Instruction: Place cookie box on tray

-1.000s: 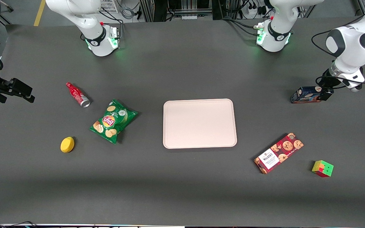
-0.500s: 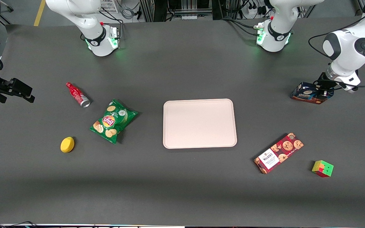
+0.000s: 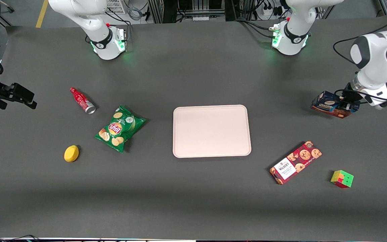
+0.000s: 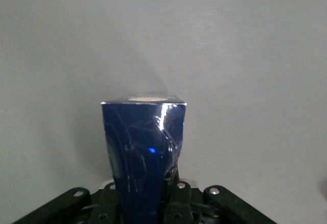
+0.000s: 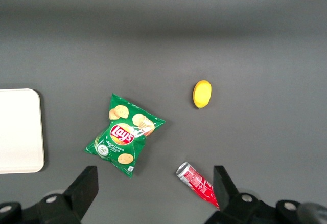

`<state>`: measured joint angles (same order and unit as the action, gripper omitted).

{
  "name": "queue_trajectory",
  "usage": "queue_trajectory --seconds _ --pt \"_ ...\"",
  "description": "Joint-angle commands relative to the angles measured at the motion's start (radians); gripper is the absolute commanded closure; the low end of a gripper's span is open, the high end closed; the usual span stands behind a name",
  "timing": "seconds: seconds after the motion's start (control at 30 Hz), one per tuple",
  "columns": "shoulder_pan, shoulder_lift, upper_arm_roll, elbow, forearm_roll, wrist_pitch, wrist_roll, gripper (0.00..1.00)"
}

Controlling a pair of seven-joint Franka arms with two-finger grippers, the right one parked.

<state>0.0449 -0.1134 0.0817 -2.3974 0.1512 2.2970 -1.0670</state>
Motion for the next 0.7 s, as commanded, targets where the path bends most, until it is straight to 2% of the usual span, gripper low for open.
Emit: queue_trajectory --seconds 0.0,0.2,0.33,0.5,0.67 --pt "-0.026 0.005 -0.094 0.197 0.001 -0.223 0.034 1.0" --pt "-0.046 0.041 -0.177 0.444 -0.096 -0.456 0.192 1.0" --pt "-0.059 0.112 -0.261 0.604 -0.105 -0.583 0.245 1.0" --pt "-0.114 0.244 -0.347 0.777 -0.11 -0.62 0.248 1.0" --pt "-0.158 0.402 -0.43 0.891 -0.107 -0.605 0.269 1.0"
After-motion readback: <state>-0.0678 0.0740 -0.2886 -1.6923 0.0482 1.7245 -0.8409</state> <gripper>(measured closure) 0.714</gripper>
